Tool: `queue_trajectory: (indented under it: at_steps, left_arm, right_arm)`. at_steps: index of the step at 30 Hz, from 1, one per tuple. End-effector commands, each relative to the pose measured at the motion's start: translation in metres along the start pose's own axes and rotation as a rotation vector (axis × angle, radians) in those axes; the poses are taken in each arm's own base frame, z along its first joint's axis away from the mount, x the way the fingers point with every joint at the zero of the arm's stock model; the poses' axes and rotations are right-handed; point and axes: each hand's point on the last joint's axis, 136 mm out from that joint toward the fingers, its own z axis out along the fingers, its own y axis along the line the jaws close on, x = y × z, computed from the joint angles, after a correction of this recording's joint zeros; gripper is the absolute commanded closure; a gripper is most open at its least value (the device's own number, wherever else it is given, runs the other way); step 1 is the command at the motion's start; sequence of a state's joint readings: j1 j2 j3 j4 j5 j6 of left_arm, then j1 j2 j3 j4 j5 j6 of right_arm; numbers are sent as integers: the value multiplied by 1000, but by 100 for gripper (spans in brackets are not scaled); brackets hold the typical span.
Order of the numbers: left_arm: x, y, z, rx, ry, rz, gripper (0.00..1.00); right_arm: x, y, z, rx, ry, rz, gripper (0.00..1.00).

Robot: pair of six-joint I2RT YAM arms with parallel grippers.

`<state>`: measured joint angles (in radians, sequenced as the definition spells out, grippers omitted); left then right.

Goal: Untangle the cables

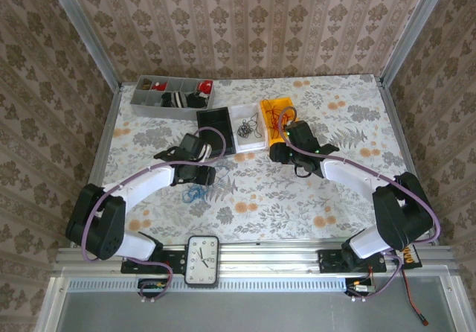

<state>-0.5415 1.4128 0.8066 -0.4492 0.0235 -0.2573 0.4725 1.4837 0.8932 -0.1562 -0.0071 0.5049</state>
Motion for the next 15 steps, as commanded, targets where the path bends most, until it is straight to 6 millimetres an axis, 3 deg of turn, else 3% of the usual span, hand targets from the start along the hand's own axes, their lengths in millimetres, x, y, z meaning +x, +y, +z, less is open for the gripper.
queue_trajectory:
  at_steps: [1, 4, 9, 12, 15]
  left_arm:
    - [1, -2, 5, 19, 3, -6, 49]
    - [3, -2, 8, 20, 10, -14, 61]
    - [-15, -11, -10, 56, -50, -28, 95]
    - [-40, -39, -44, 200, -167, 8, 100]
    - [-57, -91, -99, 497, -296, 109, 100]
  right_arm:
    - [-5, 5, -9, -12, -32, 12, 52]
    - [-4, 3, -11, -8, -38, 12, 52]
    - [-5, 1, -16, -1, -53, 5, 52]
    - [-6, -2, -16, 13, -57, -1, 52]
    - [-7, -4, -17, 23, -65, -6, 52]
